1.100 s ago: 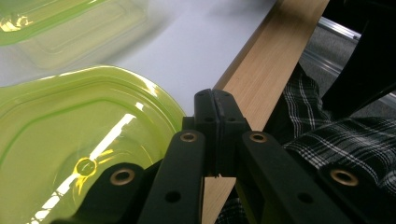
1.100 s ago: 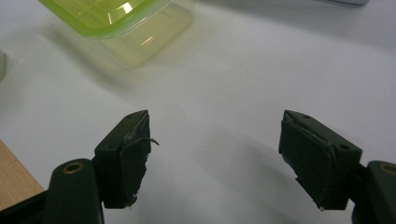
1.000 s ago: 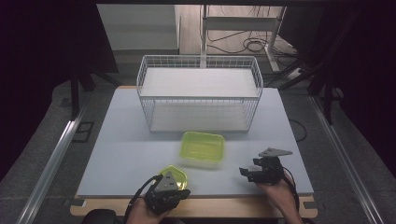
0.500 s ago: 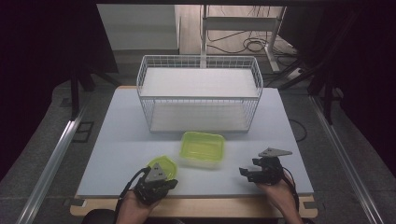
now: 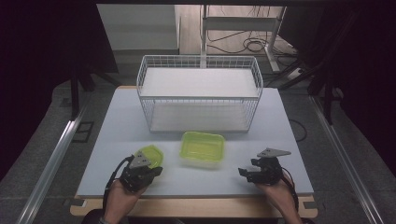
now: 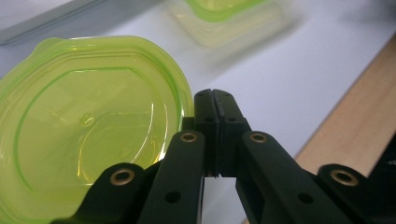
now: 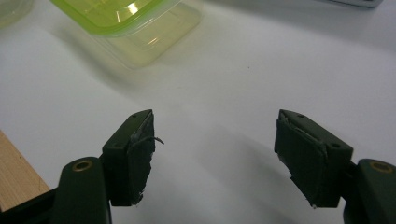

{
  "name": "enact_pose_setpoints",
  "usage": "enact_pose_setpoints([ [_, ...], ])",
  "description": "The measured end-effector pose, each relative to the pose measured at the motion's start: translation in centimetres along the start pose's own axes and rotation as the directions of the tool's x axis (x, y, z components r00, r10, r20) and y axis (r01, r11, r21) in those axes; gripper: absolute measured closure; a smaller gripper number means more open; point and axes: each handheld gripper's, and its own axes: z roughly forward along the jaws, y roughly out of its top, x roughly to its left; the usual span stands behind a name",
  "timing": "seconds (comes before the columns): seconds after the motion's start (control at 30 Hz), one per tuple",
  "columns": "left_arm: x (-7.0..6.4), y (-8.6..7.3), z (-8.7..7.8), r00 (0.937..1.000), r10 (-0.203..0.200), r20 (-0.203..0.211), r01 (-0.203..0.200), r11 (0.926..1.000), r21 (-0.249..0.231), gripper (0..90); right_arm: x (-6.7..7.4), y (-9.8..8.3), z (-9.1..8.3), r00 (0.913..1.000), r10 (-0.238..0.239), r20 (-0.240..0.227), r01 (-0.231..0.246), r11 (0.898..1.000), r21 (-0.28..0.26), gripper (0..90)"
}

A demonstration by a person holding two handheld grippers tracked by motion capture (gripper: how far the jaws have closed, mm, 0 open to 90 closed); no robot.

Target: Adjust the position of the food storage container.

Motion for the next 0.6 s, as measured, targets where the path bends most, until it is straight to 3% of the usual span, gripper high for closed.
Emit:
enact_pose_setpoints([
  [0.3, 2.9, 0.1, -0.2, 0.9975, -0.028, -0.065, 0.028, 0.9996, -0.006, 89.8, 0.1, 0.0, 0.1, 1.0, -0.004, 0.0, 0.004, 1.0, 0.002, 29.3],
  [0.6, 5.8, 0.1, -0.3, 0.9922, -0.075, -0.099, 0.074, 0.9971, -0.022, 89.9, 0.2, 0.0, 0.1, 1.0, -0.002, -0.004, 0.002, 1.0, 0.005, 30.0],
])
